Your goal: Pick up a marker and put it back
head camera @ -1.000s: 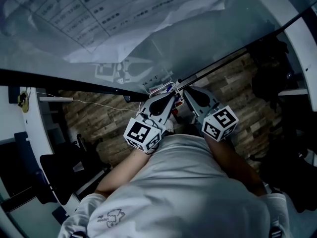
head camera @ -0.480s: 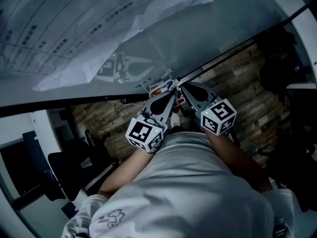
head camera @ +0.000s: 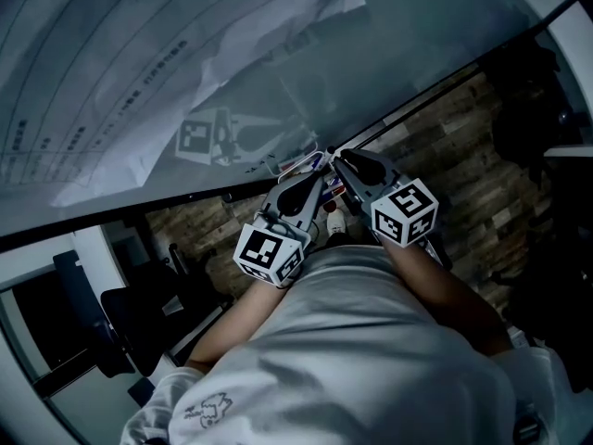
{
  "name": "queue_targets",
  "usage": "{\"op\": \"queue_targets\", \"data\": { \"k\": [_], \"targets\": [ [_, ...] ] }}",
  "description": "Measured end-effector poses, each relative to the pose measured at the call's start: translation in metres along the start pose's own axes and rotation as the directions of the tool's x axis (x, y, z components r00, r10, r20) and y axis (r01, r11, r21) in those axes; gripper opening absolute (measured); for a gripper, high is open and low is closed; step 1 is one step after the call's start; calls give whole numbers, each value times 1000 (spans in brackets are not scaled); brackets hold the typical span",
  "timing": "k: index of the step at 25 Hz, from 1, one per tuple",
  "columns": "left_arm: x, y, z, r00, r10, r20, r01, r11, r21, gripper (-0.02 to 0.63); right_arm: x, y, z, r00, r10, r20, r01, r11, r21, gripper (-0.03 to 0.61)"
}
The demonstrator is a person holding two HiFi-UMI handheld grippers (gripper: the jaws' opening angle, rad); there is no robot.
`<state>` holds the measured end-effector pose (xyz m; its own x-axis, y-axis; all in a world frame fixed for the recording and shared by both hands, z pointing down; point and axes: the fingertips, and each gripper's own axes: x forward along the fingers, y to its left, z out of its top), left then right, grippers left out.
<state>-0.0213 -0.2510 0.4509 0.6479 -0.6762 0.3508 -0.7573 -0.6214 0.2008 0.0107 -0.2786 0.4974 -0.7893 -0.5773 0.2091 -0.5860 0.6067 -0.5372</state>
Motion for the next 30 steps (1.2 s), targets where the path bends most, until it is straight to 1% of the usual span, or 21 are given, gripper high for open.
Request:
{"op": "queue_targets", "data": {
  "k": [6,14,30],
  "targets": [
    [-1,3,-4,1000,3,-19,-3,1000,1,5,7,-3,-4,1000,3,-1,-3,1000,23,69],
    [0,6,-10,999,-3,-53,3,1000,-3,5,19,-3,-7,1000,3,-18,-3,1000,28,78],
    [2,14,-15,997,-27,-67,26,1000,-16,5,30,-3,-9,1000,-1,-30,2,1000,31,80]
  ]
}}
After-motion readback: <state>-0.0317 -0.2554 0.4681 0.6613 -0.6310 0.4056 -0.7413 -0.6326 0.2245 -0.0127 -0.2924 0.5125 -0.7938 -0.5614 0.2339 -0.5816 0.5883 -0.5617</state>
